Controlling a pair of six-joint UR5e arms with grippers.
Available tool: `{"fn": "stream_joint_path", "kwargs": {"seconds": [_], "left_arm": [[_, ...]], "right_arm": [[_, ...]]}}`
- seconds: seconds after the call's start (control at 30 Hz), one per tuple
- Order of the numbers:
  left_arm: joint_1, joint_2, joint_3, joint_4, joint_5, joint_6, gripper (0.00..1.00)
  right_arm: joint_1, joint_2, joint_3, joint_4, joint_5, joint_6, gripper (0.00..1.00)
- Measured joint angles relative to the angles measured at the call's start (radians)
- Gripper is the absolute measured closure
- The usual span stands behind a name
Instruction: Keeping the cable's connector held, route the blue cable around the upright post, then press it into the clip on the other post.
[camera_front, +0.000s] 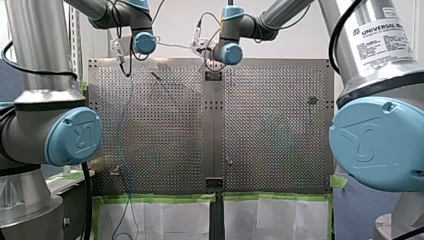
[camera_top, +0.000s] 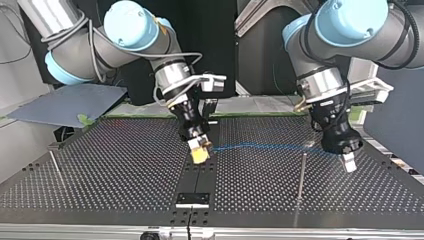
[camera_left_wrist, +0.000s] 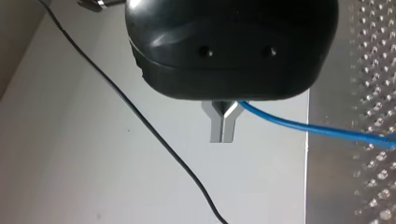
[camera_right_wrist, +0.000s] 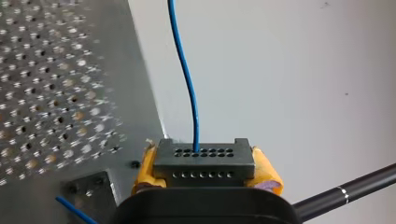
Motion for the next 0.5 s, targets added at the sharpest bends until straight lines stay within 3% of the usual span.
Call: {"fn": "stream_joint_path", "kwargs": {"seconds": [0.5], "left_arm": [[0.125, -0.108, 0.117, -0.127, 0.126, 0.000, 1.00]], "right_arm": [[0.006, 0.114, -0.128, 0.043, -0.008, 0.003, 1.00]]}}
